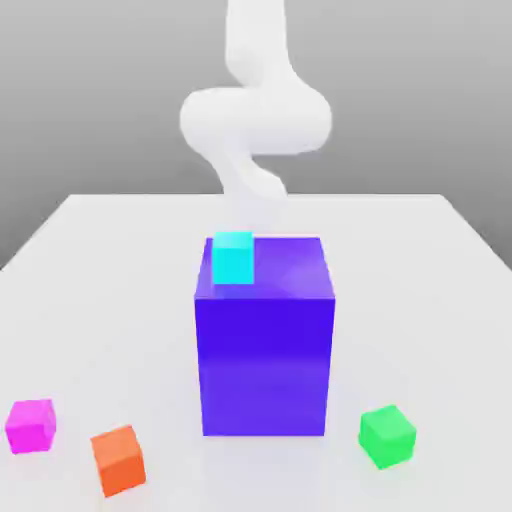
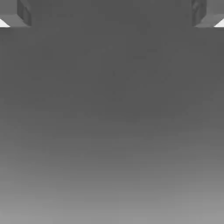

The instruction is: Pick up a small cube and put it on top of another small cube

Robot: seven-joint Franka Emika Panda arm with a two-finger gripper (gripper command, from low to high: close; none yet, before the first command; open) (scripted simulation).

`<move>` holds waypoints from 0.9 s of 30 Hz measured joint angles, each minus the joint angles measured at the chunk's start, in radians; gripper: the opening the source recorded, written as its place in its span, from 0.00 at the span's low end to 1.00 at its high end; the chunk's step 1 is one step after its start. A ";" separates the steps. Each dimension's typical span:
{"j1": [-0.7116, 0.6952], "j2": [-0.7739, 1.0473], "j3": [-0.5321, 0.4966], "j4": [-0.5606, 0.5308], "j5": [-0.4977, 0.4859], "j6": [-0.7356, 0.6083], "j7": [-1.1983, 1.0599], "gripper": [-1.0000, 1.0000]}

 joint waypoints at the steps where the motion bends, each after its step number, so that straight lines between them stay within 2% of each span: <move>1: 0.004 0.039 -0.025 -0.005 0.004 0.014 -0.031 0.50; 9: 0.023 0.326 -0.208 -0.043 0.064 0.122 -0.288 0.50; 16: 0.010 0.582 -0.342 -0.075 0.166 0.212 -0.546 0.50; 22: -0.085 0.807 -0.378 -0.101 0.263 0.286 -0.773 0.50; 27: -0.175 0.983 -0.381 -0.124 0.294 0.354 -0.926 0.50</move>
